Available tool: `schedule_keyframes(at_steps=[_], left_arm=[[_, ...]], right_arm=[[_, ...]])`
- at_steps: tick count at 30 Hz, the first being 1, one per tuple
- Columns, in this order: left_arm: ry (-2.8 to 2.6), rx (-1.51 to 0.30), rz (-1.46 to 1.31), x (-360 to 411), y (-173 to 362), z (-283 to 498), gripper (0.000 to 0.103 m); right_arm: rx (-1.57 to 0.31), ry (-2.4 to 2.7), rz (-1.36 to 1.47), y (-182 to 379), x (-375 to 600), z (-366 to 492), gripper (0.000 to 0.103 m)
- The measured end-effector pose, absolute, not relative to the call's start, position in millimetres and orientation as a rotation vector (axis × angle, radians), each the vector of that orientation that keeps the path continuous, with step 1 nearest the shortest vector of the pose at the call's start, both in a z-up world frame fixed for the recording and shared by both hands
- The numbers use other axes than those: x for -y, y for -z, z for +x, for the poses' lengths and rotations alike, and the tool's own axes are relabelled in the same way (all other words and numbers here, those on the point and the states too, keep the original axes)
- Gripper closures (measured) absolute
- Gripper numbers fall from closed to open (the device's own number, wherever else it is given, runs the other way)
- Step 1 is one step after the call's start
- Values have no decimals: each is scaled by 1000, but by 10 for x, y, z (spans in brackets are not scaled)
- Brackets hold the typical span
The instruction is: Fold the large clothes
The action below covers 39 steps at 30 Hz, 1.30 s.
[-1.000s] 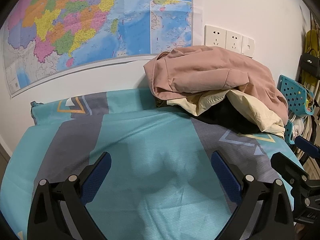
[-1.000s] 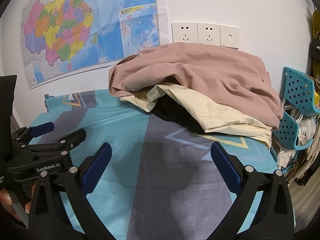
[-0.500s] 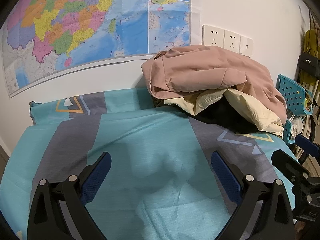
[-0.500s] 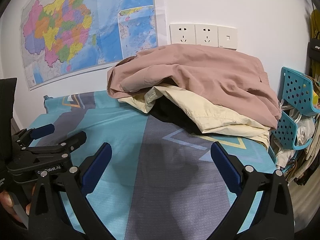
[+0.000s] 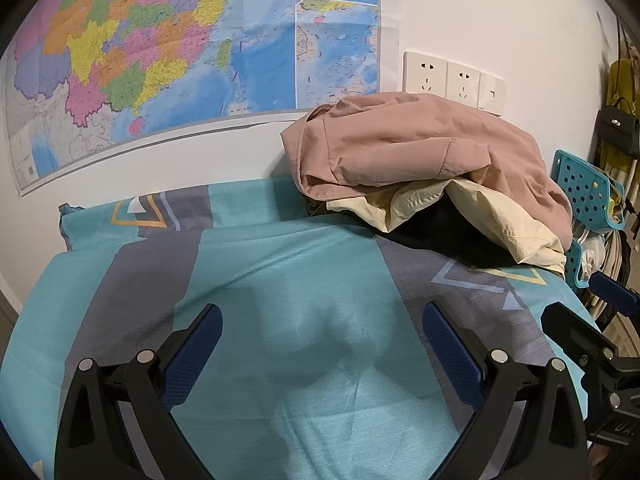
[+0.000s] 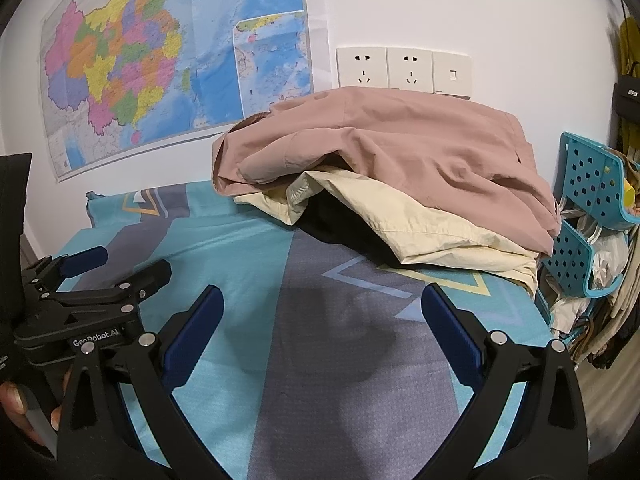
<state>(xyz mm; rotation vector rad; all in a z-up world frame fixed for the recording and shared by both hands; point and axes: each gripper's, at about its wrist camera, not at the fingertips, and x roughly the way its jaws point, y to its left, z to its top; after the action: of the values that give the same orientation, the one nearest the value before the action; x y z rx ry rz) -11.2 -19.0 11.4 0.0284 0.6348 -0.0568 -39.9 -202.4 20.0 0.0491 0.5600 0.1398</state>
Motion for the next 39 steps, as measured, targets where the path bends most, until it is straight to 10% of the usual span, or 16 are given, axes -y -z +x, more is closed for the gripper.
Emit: schedule_keyframes(at_steps=[39], left_arm=[[84,-617,45,288,-170,-8,6]], right_arm=[[-550,-205,27,-200,2050,-268,5]])
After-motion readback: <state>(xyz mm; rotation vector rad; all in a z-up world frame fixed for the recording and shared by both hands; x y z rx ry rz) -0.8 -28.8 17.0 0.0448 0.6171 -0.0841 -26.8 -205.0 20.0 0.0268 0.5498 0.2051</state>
